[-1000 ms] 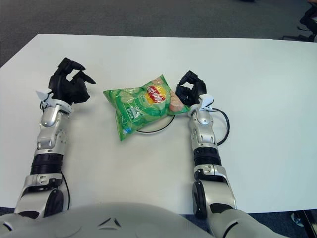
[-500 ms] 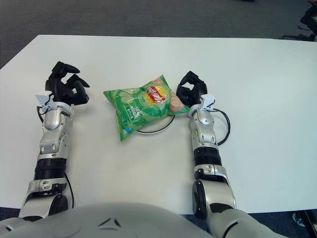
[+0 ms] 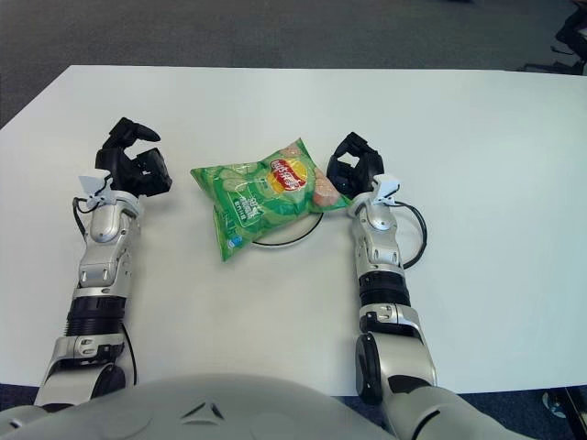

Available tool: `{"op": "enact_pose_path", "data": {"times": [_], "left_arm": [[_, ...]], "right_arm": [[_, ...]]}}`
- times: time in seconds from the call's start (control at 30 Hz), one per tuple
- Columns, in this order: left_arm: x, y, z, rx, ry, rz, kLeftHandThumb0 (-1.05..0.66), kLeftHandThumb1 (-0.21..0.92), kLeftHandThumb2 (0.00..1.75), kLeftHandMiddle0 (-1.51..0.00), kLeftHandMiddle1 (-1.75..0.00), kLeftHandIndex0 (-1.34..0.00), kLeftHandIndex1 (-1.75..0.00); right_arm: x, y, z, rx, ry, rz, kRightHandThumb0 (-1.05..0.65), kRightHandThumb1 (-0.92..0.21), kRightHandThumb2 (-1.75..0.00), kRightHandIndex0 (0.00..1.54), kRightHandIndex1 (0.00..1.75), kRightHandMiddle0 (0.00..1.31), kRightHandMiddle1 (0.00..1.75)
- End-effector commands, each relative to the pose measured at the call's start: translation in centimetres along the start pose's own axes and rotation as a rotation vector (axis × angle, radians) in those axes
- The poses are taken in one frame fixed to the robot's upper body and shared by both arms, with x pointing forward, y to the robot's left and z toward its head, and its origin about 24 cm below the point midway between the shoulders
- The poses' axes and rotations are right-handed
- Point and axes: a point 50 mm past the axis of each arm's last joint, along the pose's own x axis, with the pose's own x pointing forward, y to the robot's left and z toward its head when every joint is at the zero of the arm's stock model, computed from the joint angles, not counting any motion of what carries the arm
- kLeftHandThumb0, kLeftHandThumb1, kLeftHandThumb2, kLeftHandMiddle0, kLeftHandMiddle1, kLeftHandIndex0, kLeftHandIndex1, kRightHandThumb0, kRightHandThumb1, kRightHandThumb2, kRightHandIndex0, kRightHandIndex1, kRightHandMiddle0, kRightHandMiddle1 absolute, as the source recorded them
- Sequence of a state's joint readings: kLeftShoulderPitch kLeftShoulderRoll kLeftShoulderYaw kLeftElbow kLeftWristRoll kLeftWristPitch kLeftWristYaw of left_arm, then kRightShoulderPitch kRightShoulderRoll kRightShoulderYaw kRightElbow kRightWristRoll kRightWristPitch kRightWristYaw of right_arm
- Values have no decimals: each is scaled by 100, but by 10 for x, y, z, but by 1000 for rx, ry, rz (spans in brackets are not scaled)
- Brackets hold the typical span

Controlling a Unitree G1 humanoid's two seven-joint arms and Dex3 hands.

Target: Put the snack into the plate.

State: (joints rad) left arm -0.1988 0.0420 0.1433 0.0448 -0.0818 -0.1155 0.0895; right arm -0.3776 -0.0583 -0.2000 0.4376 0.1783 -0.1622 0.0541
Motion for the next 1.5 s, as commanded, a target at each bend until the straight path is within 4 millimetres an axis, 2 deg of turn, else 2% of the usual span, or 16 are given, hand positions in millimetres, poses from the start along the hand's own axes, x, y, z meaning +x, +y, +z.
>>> {"op": "enact_pose_path", "data": {"times": [0.0,0.43,1.23,1.47], "left_arm": [[-20,6,-25,15,121,34,-51,24,141,-139,-175,-67,-175],[-22,4,-32,7,160,9,-50,26,139,-139,-175,-66,-175],[-30,-4,-43,13,218,21,-50,26,139,-140,-175,-66,-175],[-38,4,-58,-21,297,-9,-49,28,136,-137,-175,-64,-175]], "right_arm": [[-21,-9,-32,61,131,-57,-52,-21,-145,133,175,71,175],[-21,-10,-30,107,118,-124,-52,-21,-144,131,175,70,175],[-21,-10,-29,101,119,-111,-52,-22,-143,130,175,69,175],[-21,-10,-29,109,101,-101,-52,-22,-144,130,175,70,175]]}}
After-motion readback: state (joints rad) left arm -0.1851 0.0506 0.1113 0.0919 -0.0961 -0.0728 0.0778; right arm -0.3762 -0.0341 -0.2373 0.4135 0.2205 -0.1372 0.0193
